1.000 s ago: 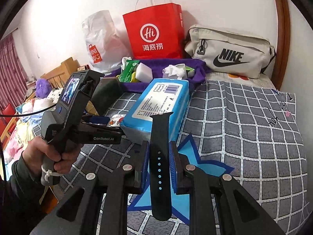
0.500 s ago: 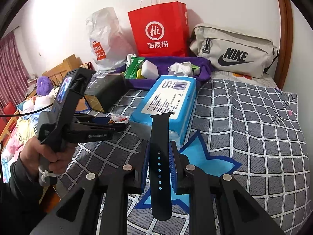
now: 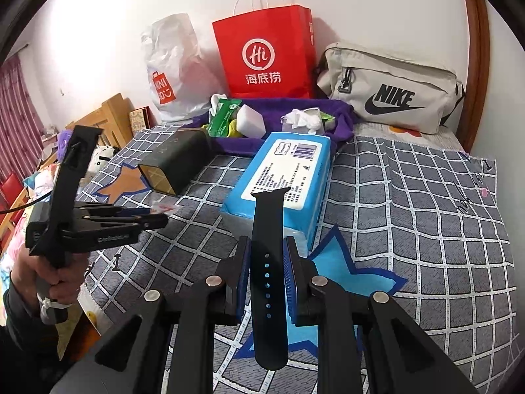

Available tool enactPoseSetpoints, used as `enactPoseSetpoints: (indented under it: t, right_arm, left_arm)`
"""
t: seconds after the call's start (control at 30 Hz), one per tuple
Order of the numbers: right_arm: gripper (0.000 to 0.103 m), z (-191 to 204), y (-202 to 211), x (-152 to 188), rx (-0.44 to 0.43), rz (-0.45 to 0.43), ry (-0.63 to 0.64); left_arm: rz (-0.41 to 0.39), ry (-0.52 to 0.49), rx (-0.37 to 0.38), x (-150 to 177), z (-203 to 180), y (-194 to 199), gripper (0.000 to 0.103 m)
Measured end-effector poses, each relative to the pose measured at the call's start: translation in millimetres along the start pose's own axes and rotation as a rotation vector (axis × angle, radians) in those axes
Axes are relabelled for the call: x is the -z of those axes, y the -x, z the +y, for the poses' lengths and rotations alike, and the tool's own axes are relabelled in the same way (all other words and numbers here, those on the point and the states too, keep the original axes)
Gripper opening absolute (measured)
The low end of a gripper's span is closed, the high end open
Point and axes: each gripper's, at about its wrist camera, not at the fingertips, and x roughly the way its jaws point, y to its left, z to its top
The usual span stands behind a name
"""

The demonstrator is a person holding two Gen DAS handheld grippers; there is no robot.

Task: Organize soft objects
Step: 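Carry the snack packet with the left gripper while the right carries the strap to the towel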

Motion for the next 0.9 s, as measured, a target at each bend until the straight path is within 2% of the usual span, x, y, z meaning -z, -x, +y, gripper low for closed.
enactPoseSetpoints:
  t: [0.33, 0.63, 0.9]
  right_arm:
    - [0.02, 4.5, -0.2, -17.8, 0.001, -0.018, 0.02]
    - [0.02, 6.9, -2.3, -56.2, 0.005, -0.05, 0.031]
    - [0.02, 7.8, -12.5, -94.8, 0.001, -0.076, 0.048]
  left_arm:
    - [-0.07, 0.057, -0.015, -9.1, 26.8, 38.5, 0.025]
    - [-0.125, 0.064, -0.043, -44.3, 33.8, 59.8, 0.025]
    - [-0.144, 0.065, -0.07, -74.8, 38.7, 61.3, 0.025]
